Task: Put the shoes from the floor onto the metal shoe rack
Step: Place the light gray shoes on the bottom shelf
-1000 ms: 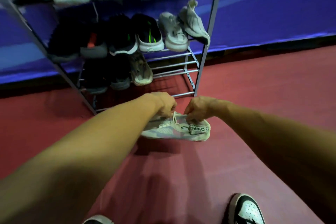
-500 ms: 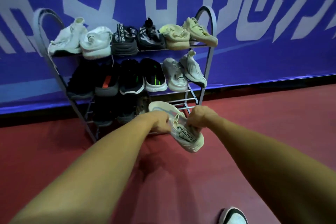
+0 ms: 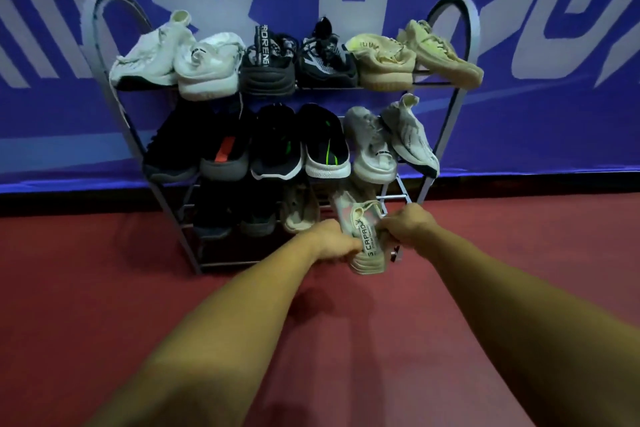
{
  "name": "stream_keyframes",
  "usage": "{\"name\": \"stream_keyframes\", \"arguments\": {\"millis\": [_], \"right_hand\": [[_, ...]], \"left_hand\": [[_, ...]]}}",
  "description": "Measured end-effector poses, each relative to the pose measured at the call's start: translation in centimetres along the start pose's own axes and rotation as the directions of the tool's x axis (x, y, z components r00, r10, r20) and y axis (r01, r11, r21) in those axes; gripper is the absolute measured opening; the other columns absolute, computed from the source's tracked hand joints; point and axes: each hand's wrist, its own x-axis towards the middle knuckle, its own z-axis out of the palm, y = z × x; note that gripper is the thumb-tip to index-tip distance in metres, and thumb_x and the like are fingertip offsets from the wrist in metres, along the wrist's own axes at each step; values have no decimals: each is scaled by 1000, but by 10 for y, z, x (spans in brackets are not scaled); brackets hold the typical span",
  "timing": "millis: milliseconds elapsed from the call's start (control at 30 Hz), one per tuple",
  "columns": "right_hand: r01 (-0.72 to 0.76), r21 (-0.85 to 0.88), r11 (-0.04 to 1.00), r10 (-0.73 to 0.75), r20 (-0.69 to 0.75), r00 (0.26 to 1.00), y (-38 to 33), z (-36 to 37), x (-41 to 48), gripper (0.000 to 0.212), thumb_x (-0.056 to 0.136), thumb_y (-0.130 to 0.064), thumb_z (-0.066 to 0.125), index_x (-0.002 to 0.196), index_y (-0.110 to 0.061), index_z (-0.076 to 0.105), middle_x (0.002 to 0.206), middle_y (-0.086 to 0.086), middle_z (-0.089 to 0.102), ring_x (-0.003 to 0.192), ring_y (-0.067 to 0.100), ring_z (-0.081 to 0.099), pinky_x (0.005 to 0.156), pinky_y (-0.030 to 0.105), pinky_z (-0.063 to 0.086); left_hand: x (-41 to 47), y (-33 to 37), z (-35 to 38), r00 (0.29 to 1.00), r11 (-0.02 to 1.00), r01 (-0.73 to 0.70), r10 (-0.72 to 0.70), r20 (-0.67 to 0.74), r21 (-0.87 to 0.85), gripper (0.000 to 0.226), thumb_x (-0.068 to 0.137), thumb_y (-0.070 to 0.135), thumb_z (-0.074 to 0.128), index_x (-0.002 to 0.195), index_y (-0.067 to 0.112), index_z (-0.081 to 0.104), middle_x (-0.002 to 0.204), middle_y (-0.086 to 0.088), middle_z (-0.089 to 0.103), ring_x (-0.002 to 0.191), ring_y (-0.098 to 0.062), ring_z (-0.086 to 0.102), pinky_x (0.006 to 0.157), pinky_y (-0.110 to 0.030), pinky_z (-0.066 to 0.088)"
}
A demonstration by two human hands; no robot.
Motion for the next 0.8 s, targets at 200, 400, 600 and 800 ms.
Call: {"name": "stream_keyframes", "arguments": {"millis": [200, 400, 600, 800], "right_hand": [[79, 4, 997, -79, -71, 994, -7, 22, 25, 28, 84, -31, 66, 59, -19, 70, 78, 5, 76, 85, 27, 72, 81, 36, 57], [90, 2, 996, -90, -65, 994, -12, 40, 59, 27, 90, -33, 62, 86, -12, 78, 94, 10, 76, 96, 29, 68, 79, 29, 48], [172, -162, 972, -179, -31, 983, -13, 51, 81, 27, 93, -32, 59, 94, -12, 76, 103, 12, 75, 98, 30, 67, 78, 28, 47], [228, -14, 974, -227, 39, 973, -25, 57, 84, 37, 94, -27, 64, 128, -11, 65, 129, 13, 66, 122, 33, 58, 99, 32, 45]], "left_hand": [[41, -21, 2, 986, 961, 167, -162, 39, -221, 11, 84, 29, 67, 87, 19, 67, 72, 1, 65, 47, -8, 55, 38, -14, 30], [74, -37, -11, 970, 963, 152, -189, -156, -222, 24, 84, 35, 68, 70, 15, 66, 60, 1, 65, 43, -7, 57, 42, -16, 39], [98, -40, -8, 905, 962, 169, -237, -352, -213, 36, 58, 51, 70, 72, 18, 73, 59, 4, 72, 66, -17, 74, 75, -33, 61], [102, -33, -18, 861, 966, 197, -253, -441, -170, 58, 61, 61, 71, 97, 16, 75, 98, -4, 74, 94, -25, 71, 82, -31, 57]]}}
